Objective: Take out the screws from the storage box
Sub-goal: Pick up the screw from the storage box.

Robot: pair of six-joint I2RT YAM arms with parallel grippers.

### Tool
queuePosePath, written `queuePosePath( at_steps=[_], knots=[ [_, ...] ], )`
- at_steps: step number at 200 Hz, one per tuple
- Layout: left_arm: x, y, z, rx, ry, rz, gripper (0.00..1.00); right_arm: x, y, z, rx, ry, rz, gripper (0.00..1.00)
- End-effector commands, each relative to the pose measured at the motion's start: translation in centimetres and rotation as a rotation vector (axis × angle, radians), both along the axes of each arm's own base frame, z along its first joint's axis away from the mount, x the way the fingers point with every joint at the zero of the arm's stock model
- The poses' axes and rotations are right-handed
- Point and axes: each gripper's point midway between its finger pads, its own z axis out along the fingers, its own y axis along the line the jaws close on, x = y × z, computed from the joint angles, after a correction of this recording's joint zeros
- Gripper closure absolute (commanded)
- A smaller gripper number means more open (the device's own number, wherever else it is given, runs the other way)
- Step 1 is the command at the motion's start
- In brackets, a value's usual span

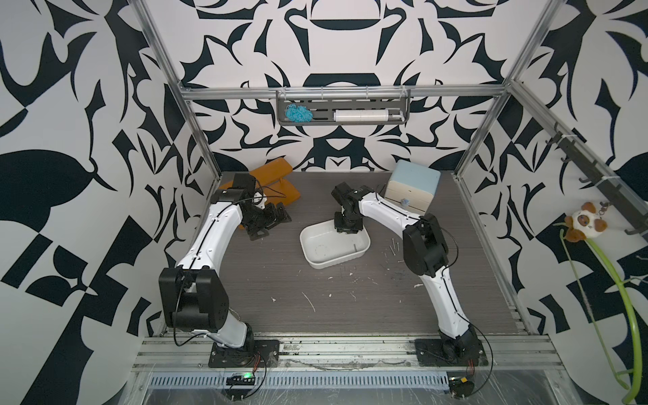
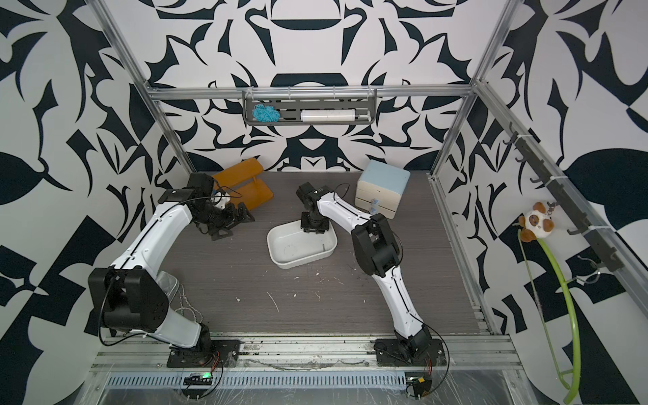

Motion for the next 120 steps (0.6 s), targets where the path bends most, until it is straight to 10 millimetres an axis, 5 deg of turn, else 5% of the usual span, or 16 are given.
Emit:
queuePosePath(
  at_steps=[1, 27, 120],
  knots=[
    [-0.5, -0.3, 0.4, -0.019, -0.009, -0.014, 0.01, -0.2, 0.3, -0.5, 0.001, 0.039, -0.057, 0.66],
    [-0.6, -0.3, 0.3, -0.021, -0.009, -0.013, 0.01, -0.5, -0.8, -0.5, -0.047, 0.027, -0.046, 0.66],
    [-0.6, -0.4, 0.3, -0.027, -0.008, -0.014, 0.01, 2.2, -1.1, 4.5, -0.060, -0.145, -0.014, 0.68]
  ],
)
